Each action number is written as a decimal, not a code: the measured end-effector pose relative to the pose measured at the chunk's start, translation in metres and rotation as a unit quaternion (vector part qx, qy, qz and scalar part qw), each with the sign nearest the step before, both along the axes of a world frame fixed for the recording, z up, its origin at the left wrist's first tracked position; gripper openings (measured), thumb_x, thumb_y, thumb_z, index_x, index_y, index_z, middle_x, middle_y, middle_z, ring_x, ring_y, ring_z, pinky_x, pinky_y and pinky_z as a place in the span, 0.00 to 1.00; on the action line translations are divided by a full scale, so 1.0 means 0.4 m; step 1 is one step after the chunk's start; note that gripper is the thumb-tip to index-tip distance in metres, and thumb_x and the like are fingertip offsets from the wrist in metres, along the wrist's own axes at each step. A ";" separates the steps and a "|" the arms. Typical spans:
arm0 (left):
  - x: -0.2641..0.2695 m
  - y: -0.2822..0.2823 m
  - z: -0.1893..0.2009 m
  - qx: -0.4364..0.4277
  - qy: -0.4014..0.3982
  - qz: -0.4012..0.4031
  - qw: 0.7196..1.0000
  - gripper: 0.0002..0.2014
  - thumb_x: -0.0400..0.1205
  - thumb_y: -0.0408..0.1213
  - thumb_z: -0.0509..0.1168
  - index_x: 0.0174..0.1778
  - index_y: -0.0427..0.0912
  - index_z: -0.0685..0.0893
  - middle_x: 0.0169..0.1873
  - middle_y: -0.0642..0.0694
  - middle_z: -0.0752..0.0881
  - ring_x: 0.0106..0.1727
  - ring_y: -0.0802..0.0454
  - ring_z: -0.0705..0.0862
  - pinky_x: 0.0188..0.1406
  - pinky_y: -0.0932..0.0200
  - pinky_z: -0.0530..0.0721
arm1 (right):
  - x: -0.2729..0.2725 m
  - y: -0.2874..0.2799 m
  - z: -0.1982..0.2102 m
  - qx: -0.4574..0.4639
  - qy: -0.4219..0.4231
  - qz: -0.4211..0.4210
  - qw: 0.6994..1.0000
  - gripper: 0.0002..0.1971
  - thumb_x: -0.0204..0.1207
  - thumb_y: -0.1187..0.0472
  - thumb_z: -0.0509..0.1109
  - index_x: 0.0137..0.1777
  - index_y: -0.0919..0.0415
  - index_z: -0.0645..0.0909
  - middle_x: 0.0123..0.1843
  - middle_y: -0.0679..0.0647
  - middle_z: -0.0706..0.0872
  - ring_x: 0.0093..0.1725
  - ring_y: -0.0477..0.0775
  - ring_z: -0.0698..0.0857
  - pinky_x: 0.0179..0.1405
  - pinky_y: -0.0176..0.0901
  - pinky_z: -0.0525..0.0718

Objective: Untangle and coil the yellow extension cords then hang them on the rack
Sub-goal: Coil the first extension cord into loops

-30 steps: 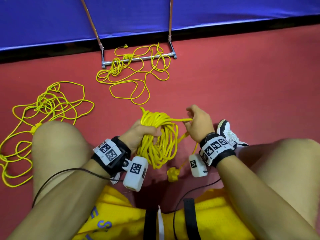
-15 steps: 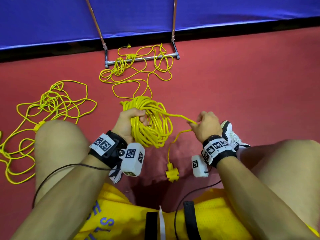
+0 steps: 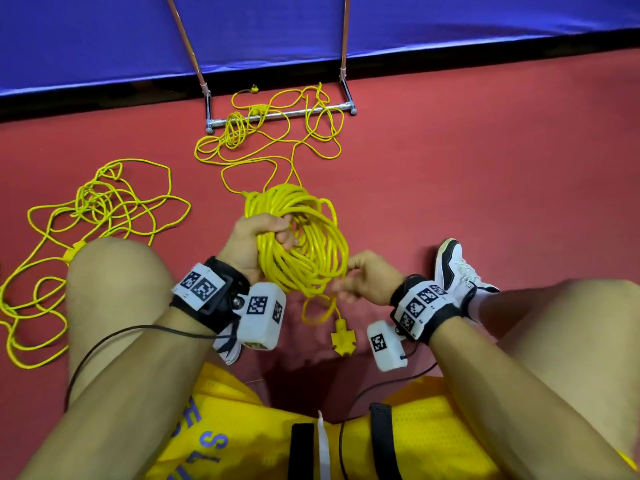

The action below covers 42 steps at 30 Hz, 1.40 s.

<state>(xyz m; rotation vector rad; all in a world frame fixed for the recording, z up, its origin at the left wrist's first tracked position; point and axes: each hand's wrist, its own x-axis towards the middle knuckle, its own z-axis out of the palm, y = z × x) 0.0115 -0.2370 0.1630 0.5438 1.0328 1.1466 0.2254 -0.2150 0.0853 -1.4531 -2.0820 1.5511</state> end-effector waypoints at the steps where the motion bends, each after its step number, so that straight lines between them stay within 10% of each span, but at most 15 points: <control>1: -0.010 0.004 0.004 -0.007 0.003 0.010 1.000 0.09 0.60 0.32 0.66 0.33 0.39 0.73 0.16 0.48 0.73 0.19 0.52 0.74 0.41 0.54 0.76 | 0.014 0.005 0.005 -0.045 -0.016 0.021 0.999 0.09 0.76 0.71 0.74 0.36 0.62 0.85 0.22 0.47 0.84 0.22 0.45 0.82 0.28 0.39 0.80; 5: -0.007 -0.001 -0.006 -0.040 0.032 -0.016 0.999 0.08 0.61 0.31 0.64 0.33 0.37 0.74 0.16 0.48 0.73 0.19 0.53 0.73 0.37 0.54 0.72 | 0.093 0.091 0.005 0.163 -0.189 -0.158 0.955 0.06 0.77 0.67 0.72 0.40 0.60 0.86 0.36 0.60 0.89 0.39 0.61 0.88 0.41 0.48 0.78; 8: 0.028 -0.018 -0.025 -0.039 0.034 -0.079 0.996 0.14 0.54 0.32 0.70 0.34 0.33 0.79 0.17 0.45 0.73 0.19 0.50 0.73 0.39 0.53 0.70 | 0.097 0.110 0.005 0.329 -0.104 -0.321 0.882 0.07 0.75 0.69 0.67 0.46 0.63 0.86 0.42 0.64 0.87 0.45 0.68 0.85 0.48 0.51 0.75; 12: 0.041 -0.024 -0.026 -0.001 -0.004 -0.103 0.995 0.14 0.53 0.33 0.72 0.33 0.34 0.82 0.18 0.44 0.72 0.21 0.49 0.73 0.42 0.50 0.73 | 0.048 0.089 -0.028 0.192 0.037 -0.240 0.951 0.13 0.72 0.61 0.68 0.38 0.38 0.85 0.33 0.47 0.88 0.38 0.55 0.90 0.45 0.55 0.88; 17: 0.008 0.007 -0.014 -0.016 -0.048 -0.023 0.998 0.20 0.47 0.34 0.74 0.34 0.36 0.81 0.18 0.48 0.72 0.21 0.50 0.72 0.43 0.52 0.79 | 0.044 0.065 -0.051 -0.005 0.013 -0.087 0.996 0.20 0.77 0.76 0.61 0.30 0.54 0.80 0.25 0.45 0.82 0.28 0.47 0.80 0.33 0.44 0.79; 22: -0.001 0.003 -0.013 -0.030 -0.069 -0.062 0.995 0.23 0.42 0.38 0.80 0.31 0.36 0.85 0.18 0.47 0.74 0.22 0.50 0.74 0.44 0.51 0.79 | 0.096 0.097 -0.030 0.183 -0.110 -0.302 0.929 0.16 0.82 0.47 0.67 0.41 0.60 0.82 0.36 0.55 0.86 0.42 0.63 0.82 0.47 0.53 0.78; 26: 0.032 -0.025 -0.023 -0.027 -0.048 -0.146 0.988 0.26 0.42 0.43 0.82 0.31 0.34 0.86 0.18 0.43 0.75 0.22 0.46 0.74 0.45 0.48 0.80 | 0.085 0.104 -0.006 0.242 -0.025 -0.386 0.890 0.11 0.85 0.54 0.63 0.49 0.60 0.82 0.41 0.55 0.85 0.49 0.65 0.83 0.49 0.52 0.75; 33: 0.074 -0.042 -0.018 -0.008 -0.149 -0.178 0.973 0.24 0.51 0.42 0.80 0.38 0.31 0.89 0.20 0.44 0.79 0.24 0.47 0.77 0.42 0.50 0.84 | 0.024 0.005 -0.024 -0.052 -0.107 -0.098 0.988 0.17 0.88 0.68 0.57 0.75 0.72 0.72 0.77 0.66 0.74 0.77 0.64 0.74 0.70 0.43 0.69; 35: 0.072 -0.026 -0.005 -0.003 -0.193 -0.104 0.976 0.28 0.53 0.42 0.78 0.47 0.29 0.90 0.23 0.45 0.83 0.25 0.48 0.80 0.43 0.51 0.84 | -0.018 -0.031 -0.051 -0.083 -0.101 -0.027 0.991 0.18 0.89 0.62 0.57 0.71 0.73 0.77 0.73 0.67 0.79 0.76 0.62 0.75 0.72 0.48 0.71; 37: 0.060 0.003 0.014 0.009 -0.227 0.014 0.974 0.26 0.61 0.42 0.70 0.50 0.29 0.89 0.27 0.47 0.87 0.25 0.50 0.82 0.42 0.53 0.83 | -0.057 -0.059 -0.062 -0.115 -0.055 -0.018 0.992 0.20 0.90 0.57 0.54 0.50 0.68 0.84 0.51 0.63 0.90 0.54 0.57 0.86 0.62 0.52 0.79; 39: 0.023 0.038 0.034 0.040 -0.242 0.132 0.960 0.18 0.69 0.43 0.63 0.45 0.33 0.89 0.32 0.47 0.89 0.27 0.52 0.84 0.41 0.54 0.83 | -0.071 -0.080 -0.079 -0.148 -0.066 0.007 0.987 0.23 0.89 0.53 0.57 0.32 0.58 0.78 0.27 0.50 0.86 0.32 0.54 0.81 0.44 0.48 0.81; 42: -0.054 0.087 0.041 0.056 -0.221 0.258 0.939 0.13 0.79 0.41 0.64 0.34 0.41 0.90 0.39 0.46 0.90 0.32 0.51 0.85 0.37 0.56 0.85 | -0.054 -0.097 -0.094 -0.152 -0.077 0.038 0.985 0.21 0.85 0.57 0.65 0.27 0.56 0.75 0.20 0.45 0.83 0.22 0.42 0.78 0.31 0.33 0.76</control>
